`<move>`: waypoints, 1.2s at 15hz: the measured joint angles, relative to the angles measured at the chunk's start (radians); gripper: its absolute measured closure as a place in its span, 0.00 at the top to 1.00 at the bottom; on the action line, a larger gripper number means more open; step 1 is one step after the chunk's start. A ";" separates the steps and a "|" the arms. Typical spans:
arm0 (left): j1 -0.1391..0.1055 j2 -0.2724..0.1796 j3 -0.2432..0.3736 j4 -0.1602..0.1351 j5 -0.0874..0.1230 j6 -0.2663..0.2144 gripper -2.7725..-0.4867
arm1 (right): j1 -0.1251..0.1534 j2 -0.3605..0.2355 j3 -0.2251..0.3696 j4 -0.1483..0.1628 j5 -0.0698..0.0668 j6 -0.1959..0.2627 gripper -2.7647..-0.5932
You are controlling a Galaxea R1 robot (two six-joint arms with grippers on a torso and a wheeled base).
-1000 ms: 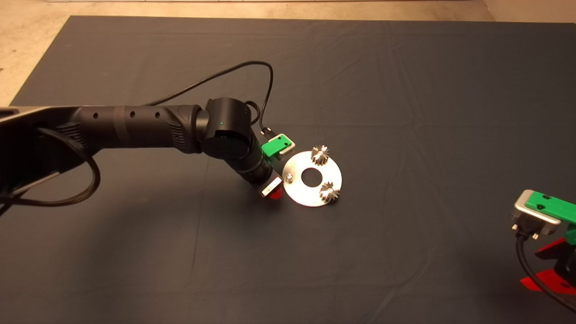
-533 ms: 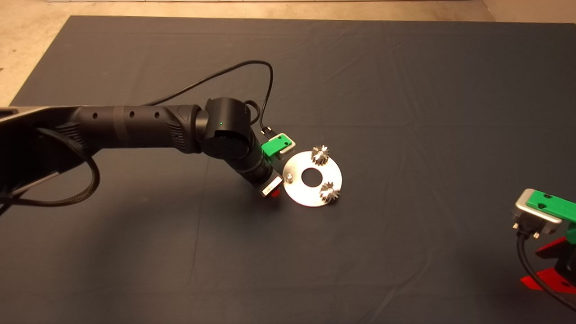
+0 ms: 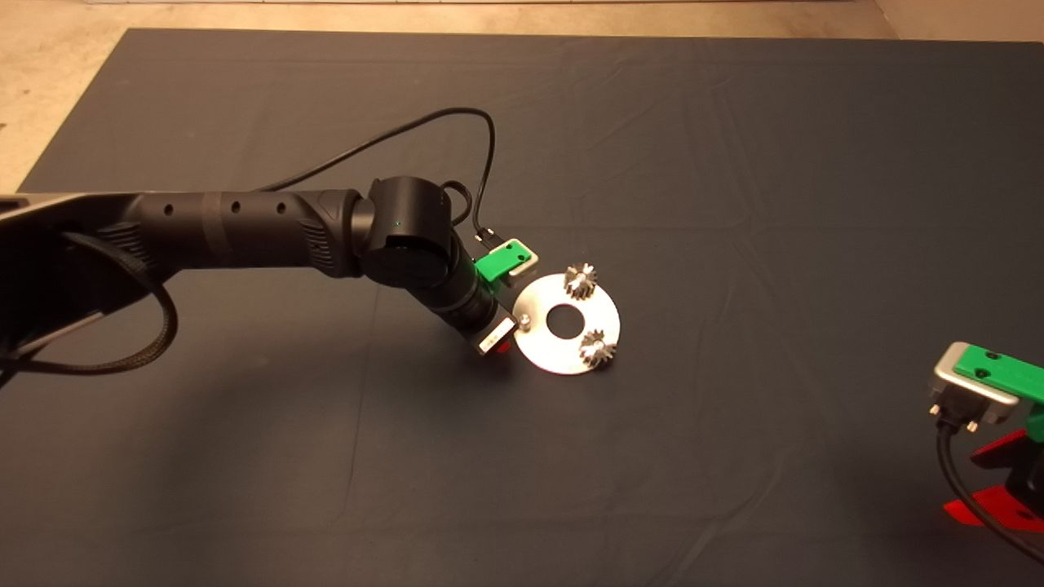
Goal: Install three planetary gears onto the carrier pins
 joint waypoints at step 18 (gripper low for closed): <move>0.018 -0.070 0.113 0.007 -0.011 -0.002 0.25 | 0.017 -0.044 0.000 0.000 0.000 -0.034 0.41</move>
